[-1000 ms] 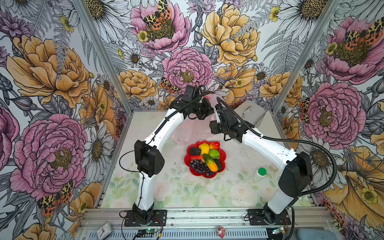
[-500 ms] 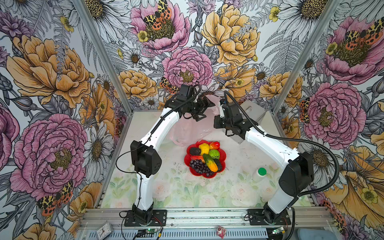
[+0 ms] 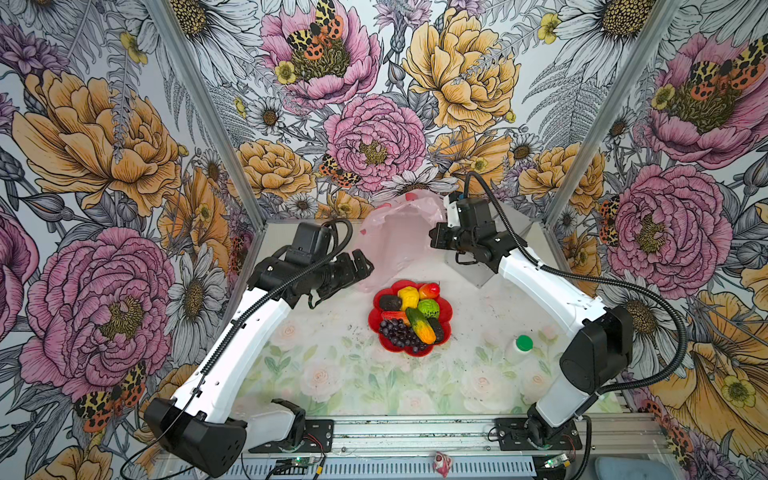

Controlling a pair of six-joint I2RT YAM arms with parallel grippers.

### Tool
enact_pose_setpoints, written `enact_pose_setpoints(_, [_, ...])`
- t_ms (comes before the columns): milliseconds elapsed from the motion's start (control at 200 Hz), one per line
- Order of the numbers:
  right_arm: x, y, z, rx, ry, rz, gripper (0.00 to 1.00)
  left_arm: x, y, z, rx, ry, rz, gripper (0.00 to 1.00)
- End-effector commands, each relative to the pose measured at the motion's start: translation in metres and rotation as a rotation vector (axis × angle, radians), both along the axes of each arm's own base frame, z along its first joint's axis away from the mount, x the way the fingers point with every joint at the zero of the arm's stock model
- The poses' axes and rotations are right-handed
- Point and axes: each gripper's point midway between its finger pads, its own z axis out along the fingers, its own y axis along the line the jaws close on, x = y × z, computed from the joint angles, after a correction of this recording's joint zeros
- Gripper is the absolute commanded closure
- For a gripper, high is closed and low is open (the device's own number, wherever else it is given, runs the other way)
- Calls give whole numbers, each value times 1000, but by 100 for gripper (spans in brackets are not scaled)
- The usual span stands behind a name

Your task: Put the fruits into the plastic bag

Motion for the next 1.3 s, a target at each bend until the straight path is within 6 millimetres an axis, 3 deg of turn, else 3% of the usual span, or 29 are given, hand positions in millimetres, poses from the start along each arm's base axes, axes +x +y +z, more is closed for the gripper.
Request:
enact_pose_setpoints(0, [-6,4,30,65,-31,24,100,-5,22,-50,132,81,22,1])
enact_pose_setpoints(120, [-8,5,33,80,-28,30,100,8,27,-70,134,68,45,1])
enact_pose_setpoints(305, [-13,7,37,97,-19,46,100,49,30,-91,82,28,139,8])
enact_pose_setpoints(530, [-21,5,36,101,-2,52,100,94,27,-103,71,-9,208,30])
enact_pose_setpoints(625, [-25,5,36,107,5,54,100,106,33,-113,79,-2,248,42])
enact_pose_setpoints(746, [-29,3,34,109,13,54,100,117,39,-121,91,2,274,49])
enact_pose_setpoints(971, [-33,3,27,107,33,64,100,135,44,-109,110,-38,288,52])
enact_pose_setpoints(1016, [-33,4,27,108,33,67,100,137,43,-107,107,-42,288,61])
enact_pose_setpoints(1116, [-34,3,26,104,36,69,100,139,39,-102,93,-50,270,92])
enact_pose_setpoints(1201, [-34,0,23,98,47,71,100,135,37,-95,85,-58,257,100])
enact_pose_setpoints(1291, [-36,-9,20,80,65,59,78,126,34,-85,69,-66,237,100])
